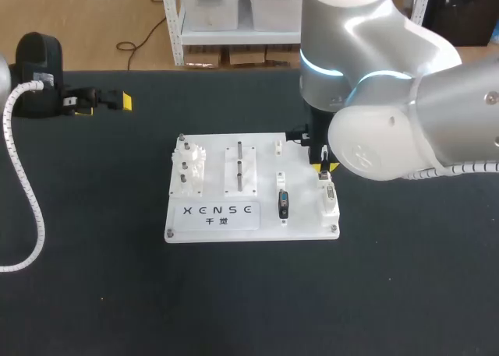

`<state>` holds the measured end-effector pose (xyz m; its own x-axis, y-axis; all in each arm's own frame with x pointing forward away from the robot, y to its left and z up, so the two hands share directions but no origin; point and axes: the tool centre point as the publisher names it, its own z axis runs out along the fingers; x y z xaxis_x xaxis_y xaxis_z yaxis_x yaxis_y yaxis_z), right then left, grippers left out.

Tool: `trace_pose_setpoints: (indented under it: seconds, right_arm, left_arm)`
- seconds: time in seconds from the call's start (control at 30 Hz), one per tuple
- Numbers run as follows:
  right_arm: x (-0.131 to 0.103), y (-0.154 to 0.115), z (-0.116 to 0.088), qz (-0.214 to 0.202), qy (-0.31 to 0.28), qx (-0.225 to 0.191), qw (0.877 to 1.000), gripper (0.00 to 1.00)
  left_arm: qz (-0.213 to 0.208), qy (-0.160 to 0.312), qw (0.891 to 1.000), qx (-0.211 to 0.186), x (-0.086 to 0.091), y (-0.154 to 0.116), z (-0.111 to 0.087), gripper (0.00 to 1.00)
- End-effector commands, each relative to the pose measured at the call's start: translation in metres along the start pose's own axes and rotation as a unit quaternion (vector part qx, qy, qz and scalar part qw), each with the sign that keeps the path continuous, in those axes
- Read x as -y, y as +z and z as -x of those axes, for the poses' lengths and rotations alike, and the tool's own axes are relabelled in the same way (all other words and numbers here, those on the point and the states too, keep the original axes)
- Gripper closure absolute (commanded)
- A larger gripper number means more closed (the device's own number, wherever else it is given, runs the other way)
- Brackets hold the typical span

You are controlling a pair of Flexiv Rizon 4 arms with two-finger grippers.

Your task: Insert the USB connector, Ethernet cable, and multi-pin plug into their matching sockets one by one.

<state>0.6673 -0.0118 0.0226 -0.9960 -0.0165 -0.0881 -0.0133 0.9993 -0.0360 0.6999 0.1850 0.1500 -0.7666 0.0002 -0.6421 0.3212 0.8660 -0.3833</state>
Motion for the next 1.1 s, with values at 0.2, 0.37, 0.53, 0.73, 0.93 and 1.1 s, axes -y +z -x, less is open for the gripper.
trace_pose_setpoints:
  seconds: [0.2,0.37,0.53,0.73,0.93,1.1]
  right_arm:
    - [0.001,0.005,-0.003,-0.005,0.001,0.001,1.000,1.00]
    - [0.002,0.009,-0.005,-0.005,0.000,-0.001,1.000,1.00]
    - [0.005,0.015,-0.007,-0.007,0.002,-0.006,1.000,1.00]
    - [0.010,0.021,-0.009,-0.011,0.010,-0.012,1.000,1.00]
    - [0.009,0.019,-0.004,-0.010,0.015,-0.012,1.000,1.00]
    - [0.007,0.017,-0.001,-0.003,0.019,-0.016,1.000,1.00]
  left_arm:
    - [0.000,0.000,1.000,0.000,0.000,0.000,0.000,0.00]
    - [0.000,0.000,1.000,0.000,0.000,0.000,0.000,0.00]
    - [0.000,0.000,1.000,0.000,0.000,0.000,0.000,0.00]
    - [0.000,0.000,1.000,0.000,0.000,0.000,0.000,0.00]
    - [0.000,0.000,1.000,0.000,0.000,0.000,0.000,0.00]
    - [0.000,0.000,1.000,0.000,0.000,0.000,0.000,0.00]
